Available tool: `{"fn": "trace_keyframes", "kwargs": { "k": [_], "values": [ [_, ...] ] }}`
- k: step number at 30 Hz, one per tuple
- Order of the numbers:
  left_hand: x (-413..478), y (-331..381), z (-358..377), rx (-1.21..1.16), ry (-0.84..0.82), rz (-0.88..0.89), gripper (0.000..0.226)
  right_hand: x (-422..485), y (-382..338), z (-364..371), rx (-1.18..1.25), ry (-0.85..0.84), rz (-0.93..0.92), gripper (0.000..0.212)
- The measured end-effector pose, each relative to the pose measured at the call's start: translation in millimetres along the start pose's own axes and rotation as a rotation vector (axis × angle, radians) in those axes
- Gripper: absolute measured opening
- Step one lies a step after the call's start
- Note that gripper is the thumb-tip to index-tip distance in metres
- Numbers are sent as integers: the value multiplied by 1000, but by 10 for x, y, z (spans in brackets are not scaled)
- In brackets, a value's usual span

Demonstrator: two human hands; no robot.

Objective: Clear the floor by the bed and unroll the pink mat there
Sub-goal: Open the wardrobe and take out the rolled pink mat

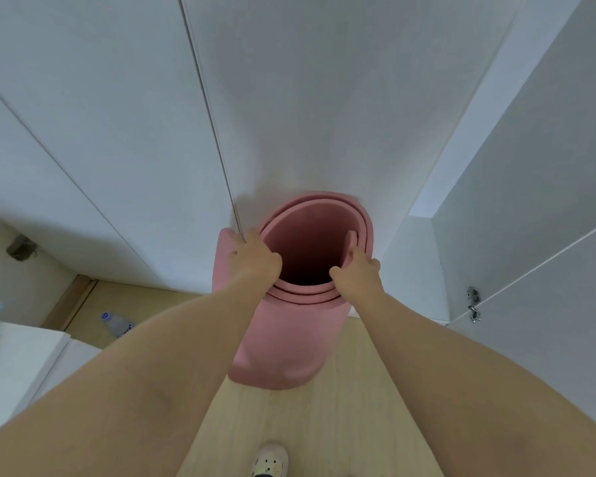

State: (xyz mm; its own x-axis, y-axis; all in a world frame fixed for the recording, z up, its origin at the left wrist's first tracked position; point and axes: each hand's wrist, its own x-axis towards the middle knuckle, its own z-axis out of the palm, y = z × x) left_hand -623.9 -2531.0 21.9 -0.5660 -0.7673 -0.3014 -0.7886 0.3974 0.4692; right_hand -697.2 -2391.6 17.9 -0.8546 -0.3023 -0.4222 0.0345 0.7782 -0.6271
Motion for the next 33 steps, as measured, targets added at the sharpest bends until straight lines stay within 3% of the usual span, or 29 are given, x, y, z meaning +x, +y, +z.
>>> {"fn": "trace_keyframes", "kwargs": {
  "k": [4, 9, 14, 24, 33],
  "values": [
    [-63, 181, -91, 250, -44, 8, 51, -30, -50, -126, -66, 18, 13, 70],
    [-231, 568, -199, 226, -102, 194, 49, -112, -147, -430, -53, 86, -16, 49],
    [-524, 1171, -402, 162, -142, 396, 33, -272, -224, -945, -22, 123, -56, 53],
    [-1547, 2756, -728, -154, -197, 837, 25, -895, -185, -2606, 65, 503, -157, 48],
    [-2586, 3880, -935, -114, -164, 1184, 12, -1909, 173, -4025, 84, 873, -60, 36]
  ]
}}
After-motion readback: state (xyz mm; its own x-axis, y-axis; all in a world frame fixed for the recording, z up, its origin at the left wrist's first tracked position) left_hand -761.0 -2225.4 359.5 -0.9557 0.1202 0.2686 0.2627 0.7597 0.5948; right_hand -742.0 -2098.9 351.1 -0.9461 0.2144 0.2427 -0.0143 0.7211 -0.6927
